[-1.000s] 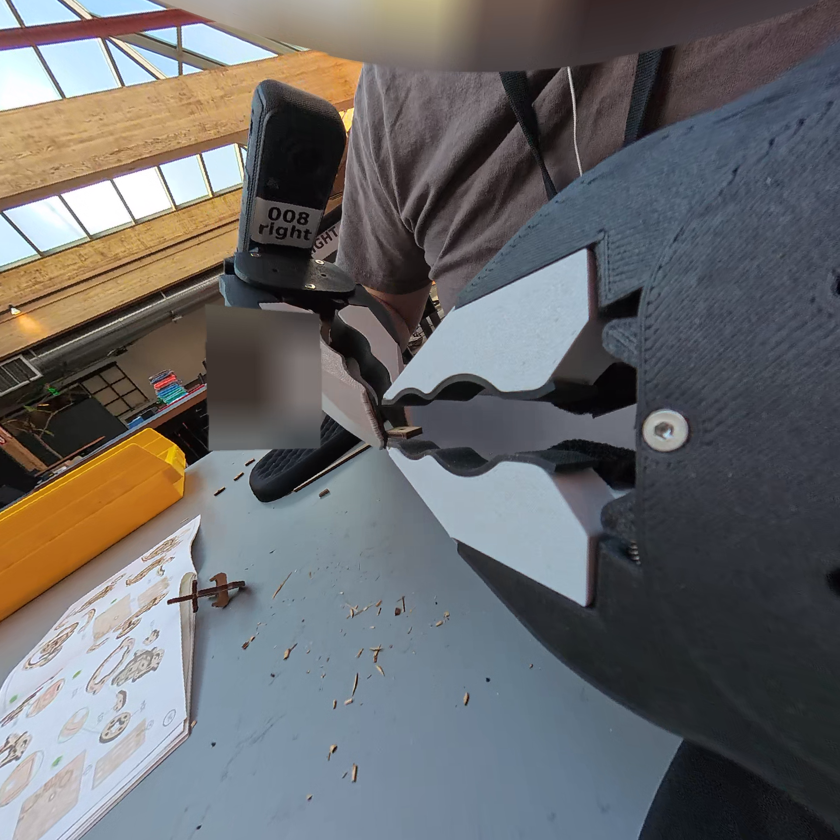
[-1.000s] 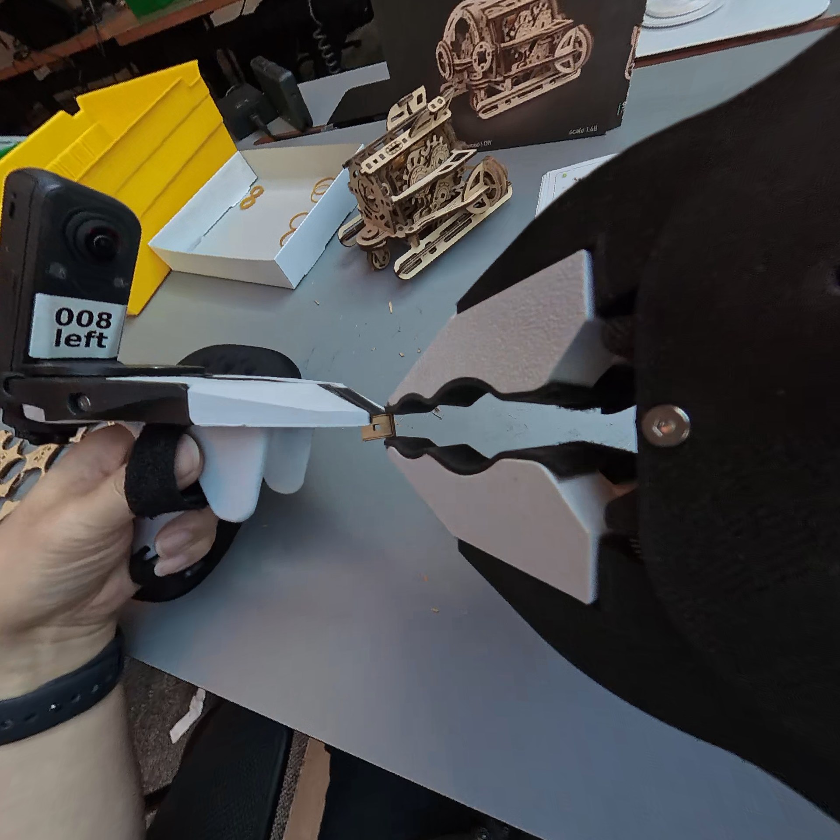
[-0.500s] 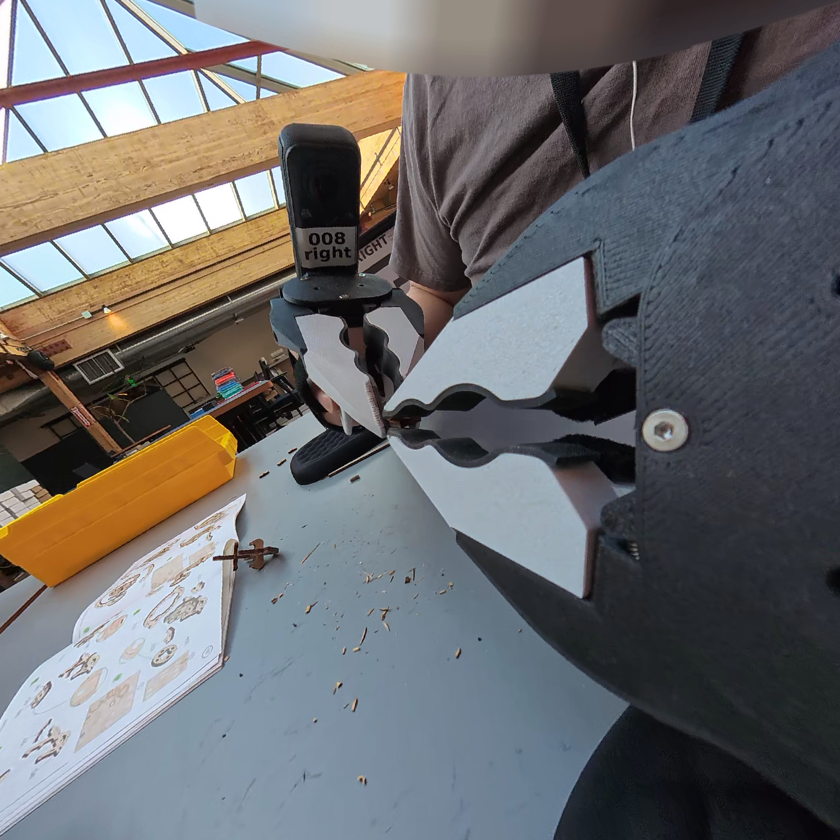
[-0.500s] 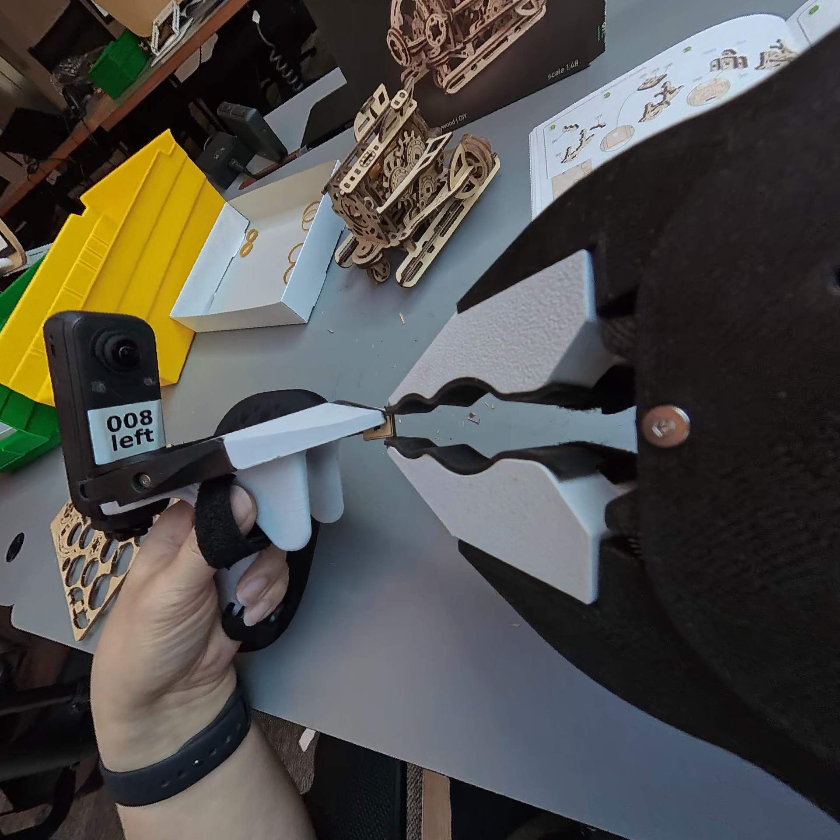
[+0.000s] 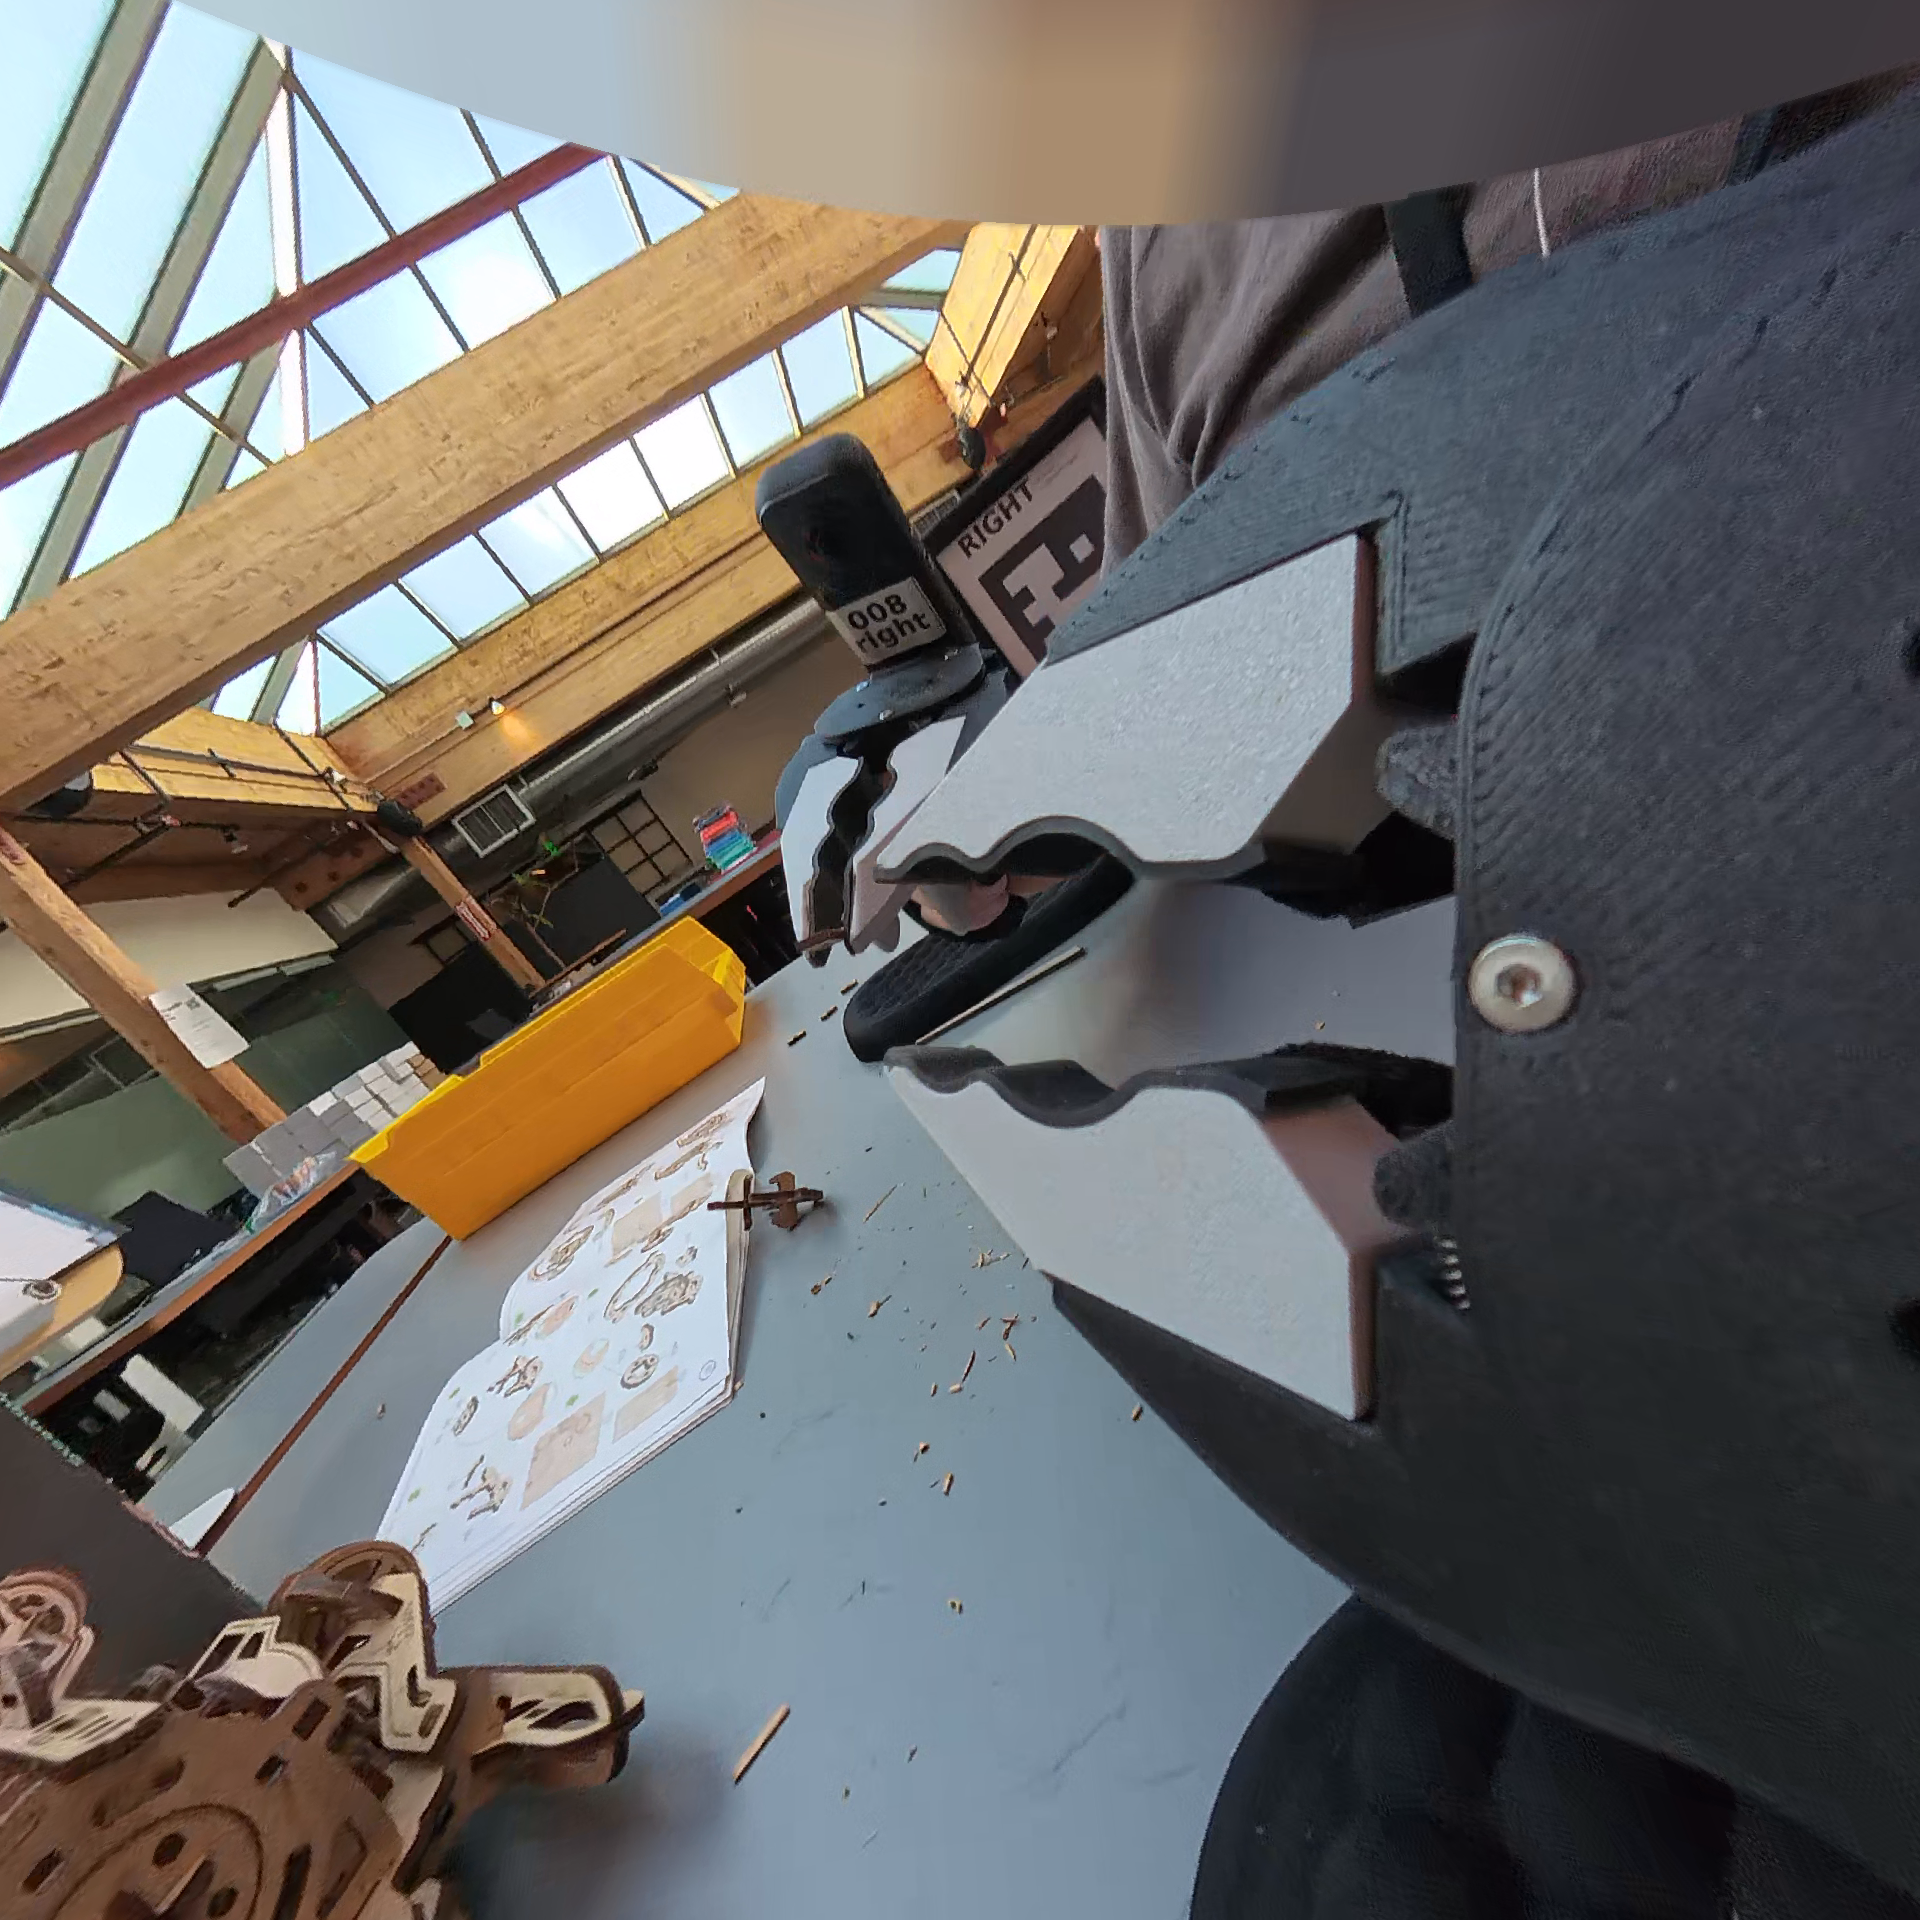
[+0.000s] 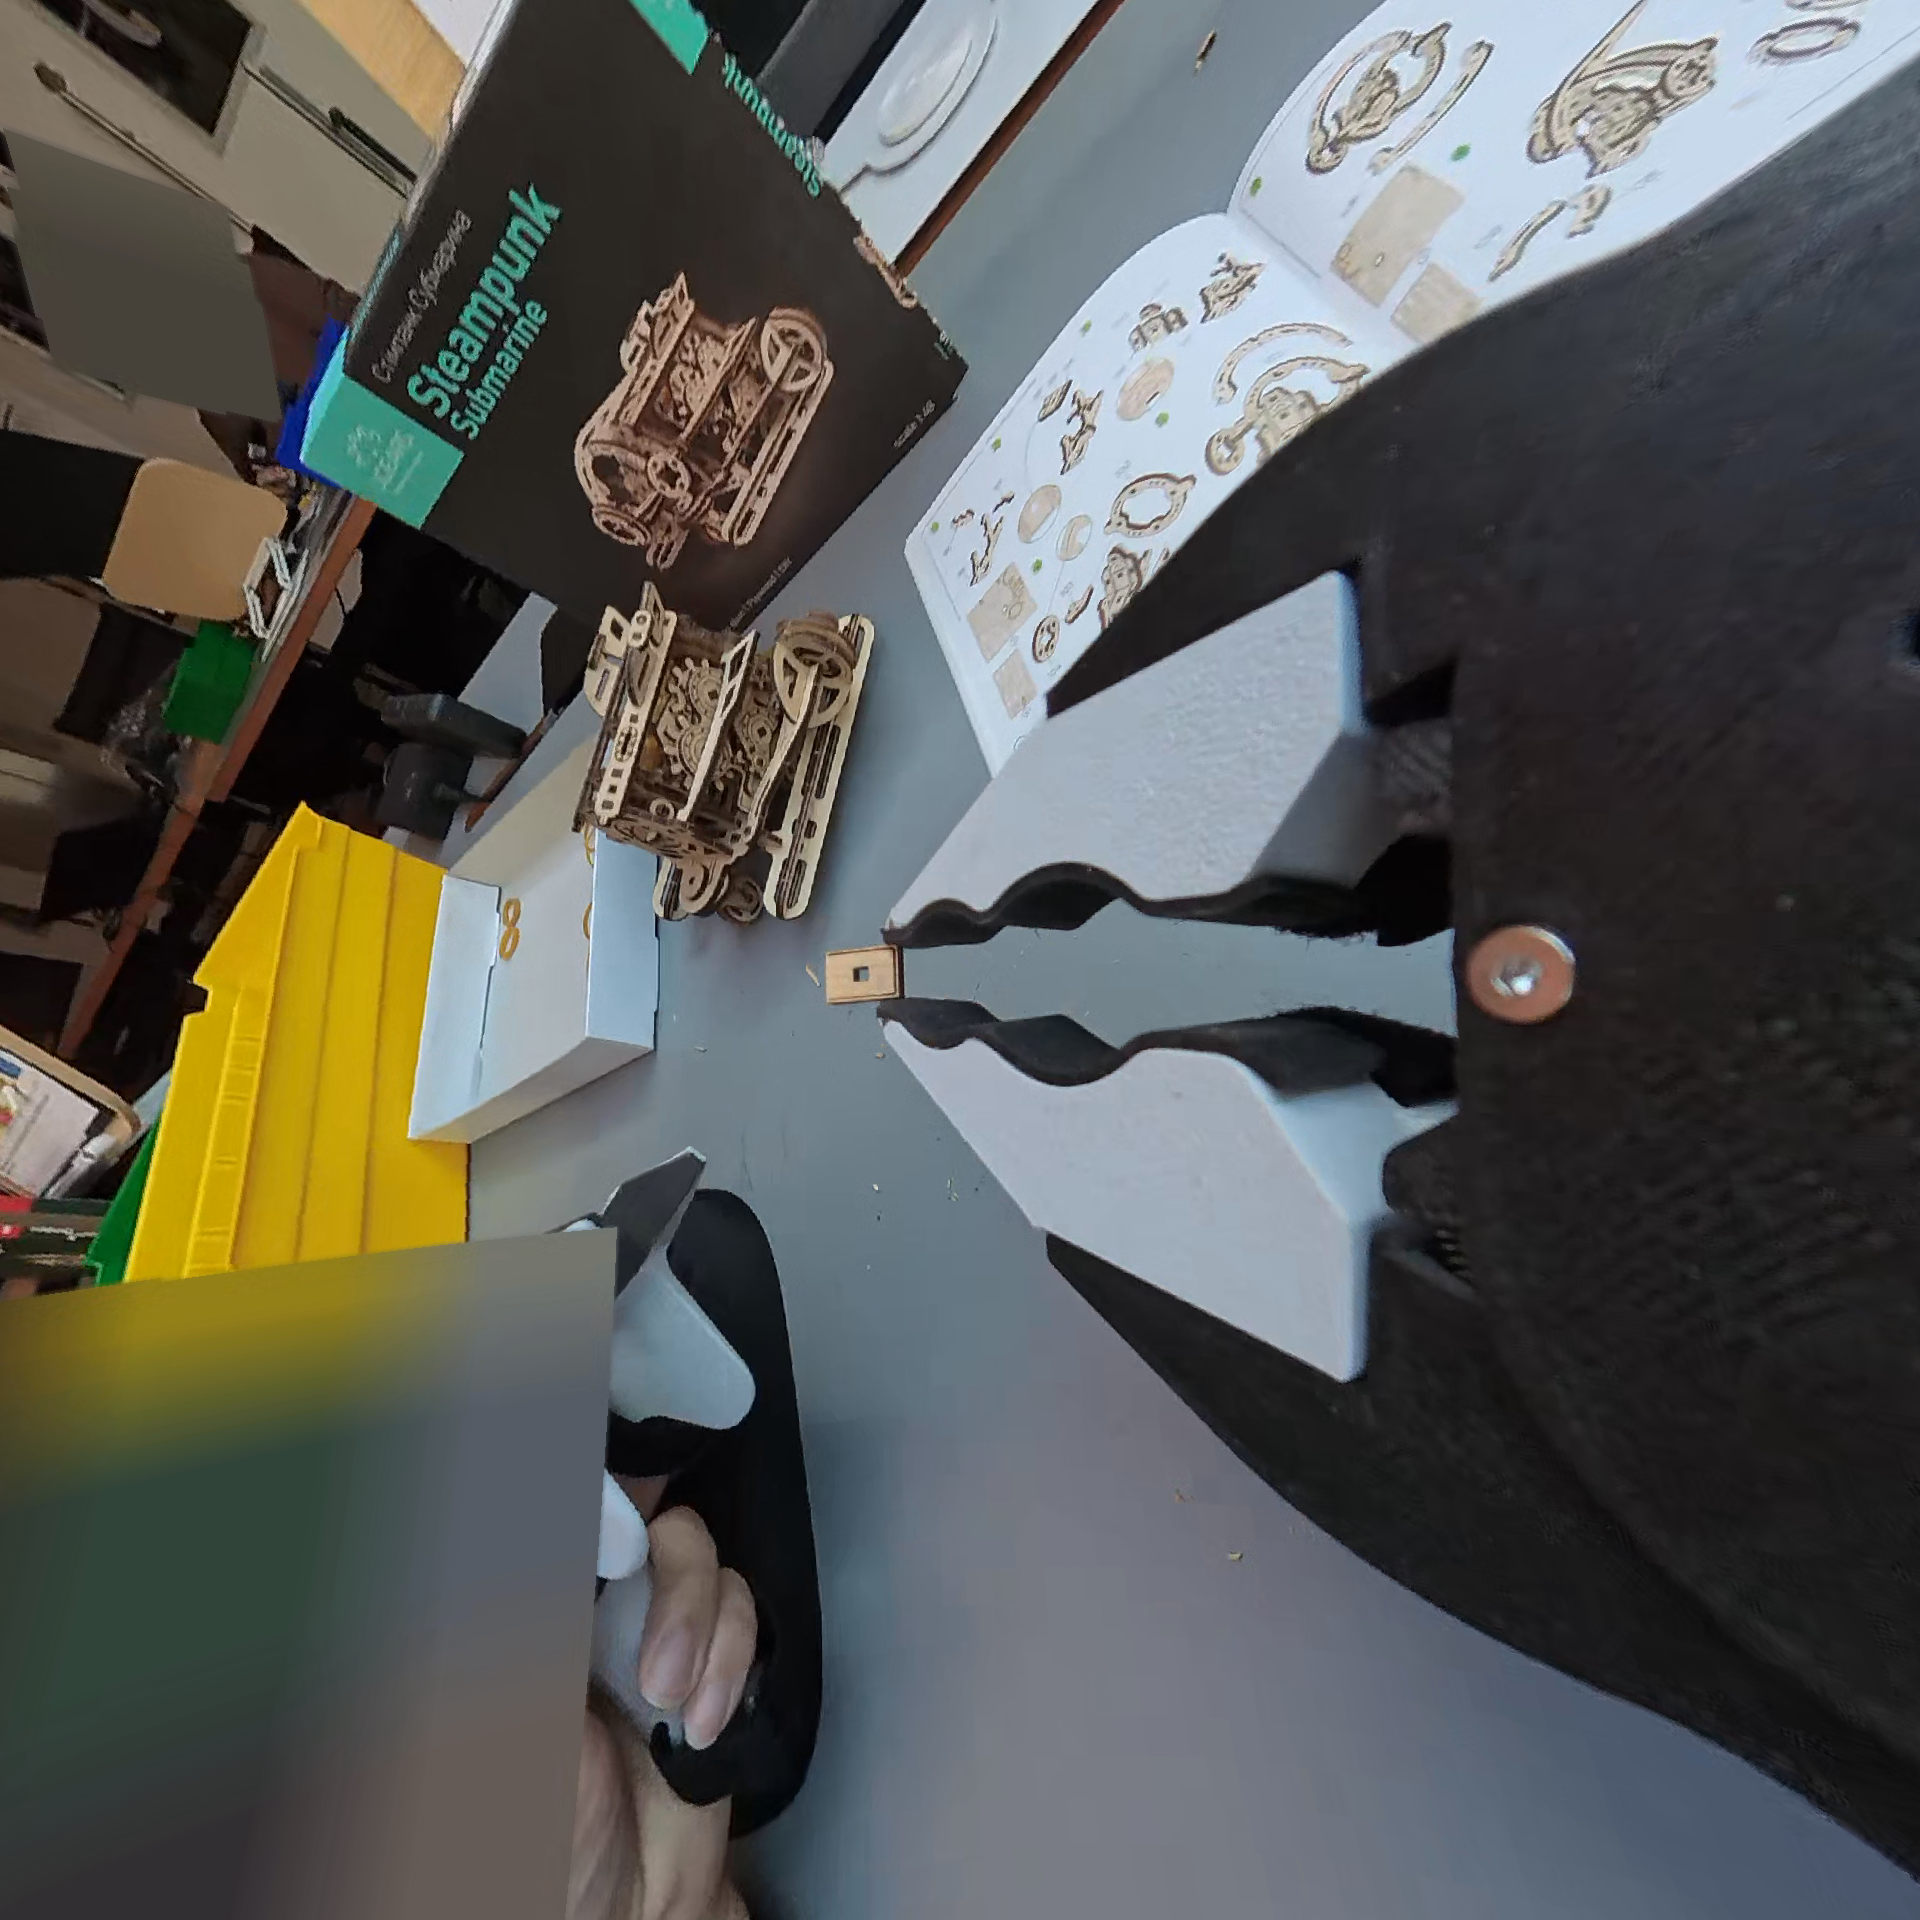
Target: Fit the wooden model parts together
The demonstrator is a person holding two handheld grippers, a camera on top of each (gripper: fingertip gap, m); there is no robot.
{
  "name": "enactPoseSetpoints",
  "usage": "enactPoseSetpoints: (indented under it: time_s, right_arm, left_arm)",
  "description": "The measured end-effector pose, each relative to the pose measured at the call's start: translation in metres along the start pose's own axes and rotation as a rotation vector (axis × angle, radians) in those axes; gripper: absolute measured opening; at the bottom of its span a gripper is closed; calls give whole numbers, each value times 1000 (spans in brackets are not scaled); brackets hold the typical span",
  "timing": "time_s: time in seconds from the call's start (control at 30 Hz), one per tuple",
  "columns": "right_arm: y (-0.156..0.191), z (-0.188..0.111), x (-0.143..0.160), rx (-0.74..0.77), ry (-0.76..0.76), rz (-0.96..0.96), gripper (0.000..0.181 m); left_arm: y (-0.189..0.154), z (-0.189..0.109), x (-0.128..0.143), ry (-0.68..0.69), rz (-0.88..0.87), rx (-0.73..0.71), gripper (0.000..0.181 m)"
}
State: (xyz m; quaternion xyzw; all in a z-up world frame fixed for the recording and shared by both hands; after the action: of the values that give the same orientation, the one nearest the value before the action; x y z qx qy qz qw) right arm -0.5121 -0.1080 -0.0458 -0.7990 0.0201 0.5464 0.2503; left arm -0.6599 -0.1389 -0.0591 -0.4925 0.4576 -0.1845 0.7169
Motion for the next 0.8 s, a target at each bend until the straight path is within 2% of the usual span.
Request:
enactPoseSetpoints:
  time_s: [0.1, 0.33, 0.47, 0.6, 0.67, 0.8]
  right_arm:
    - [-2, -15, 1, 33, -9, -17, 8]
    - [-3, -43, 6, 70, -40, -93, 8]
    - [-6, -56, 17, 75, -31, -116, 8]
    - [-10, -69, 26, 39, -45, -117, 8]
    - [-12, -74, 31, 17, -47, -133, 8]
    - [-21, -84, 42, -10, -12, -191, 8]
  left_arm:
    - [-7, 17, 8, 11, 59, -38, 33]
    - [-14, 86, 34, 95, 10, 11, 28]
    - [-20, 107, 41, 145, -20, 55, 21]
    - [-19, 128, 53, 225, -8, 16, 20]
    - [-20, 139, 60, 269, -18, 31, 2]
    - [-16, 157, 66, 295, -63, 44, 0]
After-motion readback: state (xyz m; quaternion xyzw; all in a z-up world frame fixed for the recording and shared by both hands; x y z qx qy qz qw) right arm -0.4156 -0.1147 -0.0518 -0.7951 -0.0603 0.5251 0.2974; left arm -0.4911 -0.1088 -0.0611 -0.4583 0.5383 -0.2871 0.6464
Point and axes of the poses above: each gripper's, where its closed fingertips meet, z out along the fingers, x out of its underside, y = z × x across the jaws, the point moved 5 cm from there along -z, back along the fingers, and after that the axes turned 8 degrees about -z, right-handed, at the moved point
